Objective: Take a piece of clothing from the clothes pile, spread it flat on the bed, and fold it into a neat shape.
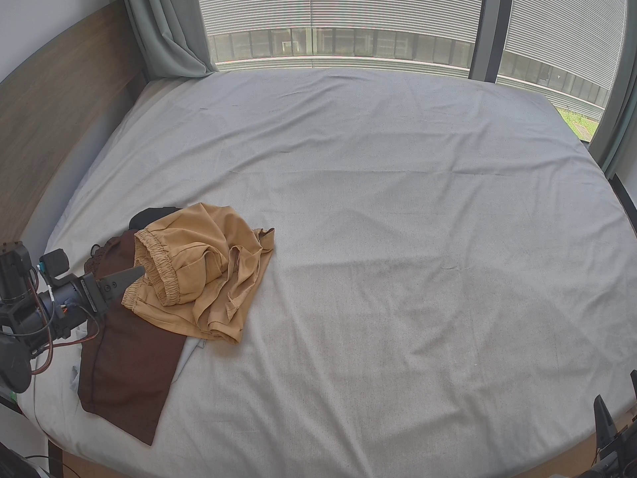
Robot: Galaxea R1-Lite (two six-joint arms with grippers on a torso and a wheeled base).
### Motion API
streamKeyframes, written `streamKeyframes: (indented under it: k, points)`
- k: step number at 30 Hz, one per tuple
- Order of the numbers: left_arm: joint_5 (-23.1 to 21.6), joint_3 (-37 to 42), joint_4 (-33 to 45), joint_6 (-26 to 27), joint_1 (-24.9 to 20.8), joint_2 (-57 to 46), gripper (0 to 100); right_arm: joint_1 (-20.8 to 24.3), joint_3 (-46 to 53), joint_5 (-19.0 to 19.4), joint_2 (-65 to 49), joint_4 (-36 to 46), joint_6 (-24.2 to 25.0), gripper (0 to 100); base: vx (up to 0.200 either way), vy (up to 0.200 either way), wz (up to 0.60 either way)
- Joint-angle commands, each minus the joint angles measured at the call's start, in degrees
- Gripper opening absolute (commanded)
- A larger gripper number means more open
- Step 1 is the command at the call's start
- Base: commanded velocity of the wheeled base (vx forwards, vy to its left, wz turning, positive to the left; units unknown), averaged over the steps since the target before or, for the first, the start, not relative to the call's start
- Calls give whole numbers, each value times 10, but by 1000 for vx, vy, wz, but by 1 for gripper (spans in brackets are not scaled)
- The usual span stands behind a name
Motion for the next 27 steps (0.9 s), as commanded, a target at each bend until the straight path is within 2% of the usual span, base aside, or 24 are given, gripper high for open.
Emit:
streamKeyframes:
  k: [1,18,27]
  points:
    - [-3,-12,-19,-2,5,64,100,0,9,0,-9,0,-1,100,0,0,0]
    - [-3,-62,-49,-4,3,164,100,0,9,0,-9,0,-1,100,0,0,0]
    - [3,-98,-91,-11,-4,224,100,0,9,0,-9,0,-1,100,0,0,0]
